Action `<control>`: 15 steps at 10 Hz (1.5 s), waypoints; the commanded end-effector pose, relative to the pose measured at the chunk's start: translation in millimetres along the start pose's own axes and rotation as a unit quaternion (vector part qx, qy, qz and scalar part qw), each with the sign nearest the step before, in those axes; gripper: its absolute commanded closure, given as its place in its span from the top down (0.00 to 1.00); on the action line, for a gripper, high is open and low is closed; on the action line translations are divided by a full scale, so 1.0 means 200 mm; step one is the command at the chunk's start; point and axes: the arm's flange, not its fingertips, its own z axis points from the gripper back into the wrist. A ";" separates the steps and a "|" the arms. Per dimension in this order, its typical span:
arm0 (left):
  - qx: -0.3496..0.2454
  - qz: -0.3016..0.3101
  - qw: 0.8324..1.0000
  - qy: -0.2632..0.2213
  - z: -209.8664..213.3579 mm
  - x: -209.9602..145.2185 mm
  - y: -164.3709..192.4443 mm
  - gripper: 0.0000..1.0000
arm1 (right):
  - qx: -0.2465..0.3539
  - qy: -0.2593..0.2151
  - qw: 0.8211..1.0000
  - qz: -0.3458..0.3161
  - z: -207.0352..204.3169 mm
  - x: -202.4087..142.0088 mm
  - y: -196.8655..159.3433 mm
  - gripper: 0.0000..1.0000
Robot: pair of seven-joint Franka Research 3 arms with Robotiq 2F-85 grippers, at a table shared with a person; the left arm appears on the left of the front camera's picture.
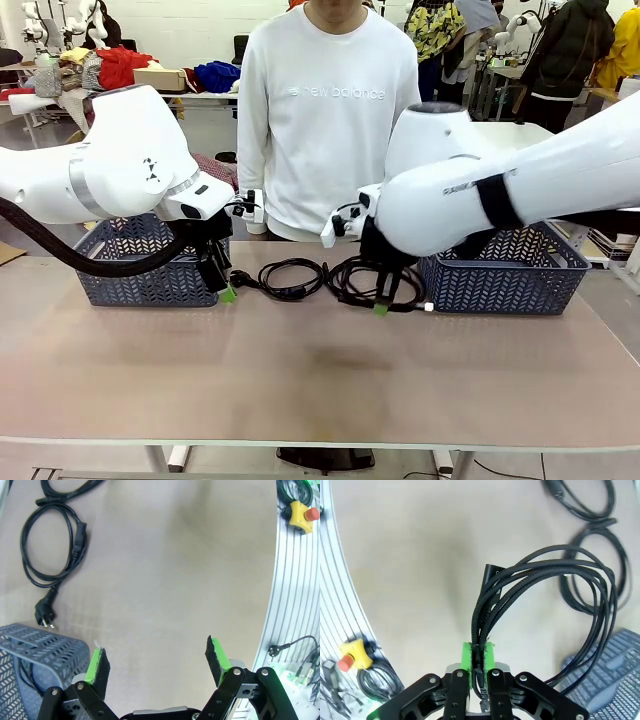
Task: Organize the cables according to human instructions.
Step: Pick up a bundle of cables and place it in the basket indicated by the human.
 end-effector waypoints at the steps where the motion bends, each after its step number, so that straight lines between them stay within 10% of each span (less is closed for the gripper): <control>1: -0.001 0.002 1.000 0.001 0.01 -0.01 0.00 1.00 | -0.022 0.008 0.999 0.038 0.13 -0.10 -0.09 0.00; 10: -0.001 0.002 1.000 0.001 0.01 -0.01 0.00 1.00 | -0.037 0.033 0.995 0.083 0.37 -0.62 -0.91 0.00; 15: -0.001 0.002 1.000 0.001 0.01 -0.01 0.00 1.00 | -0.032 0.031 0.997 0.062 0.32 -0.67 -0.97 0.00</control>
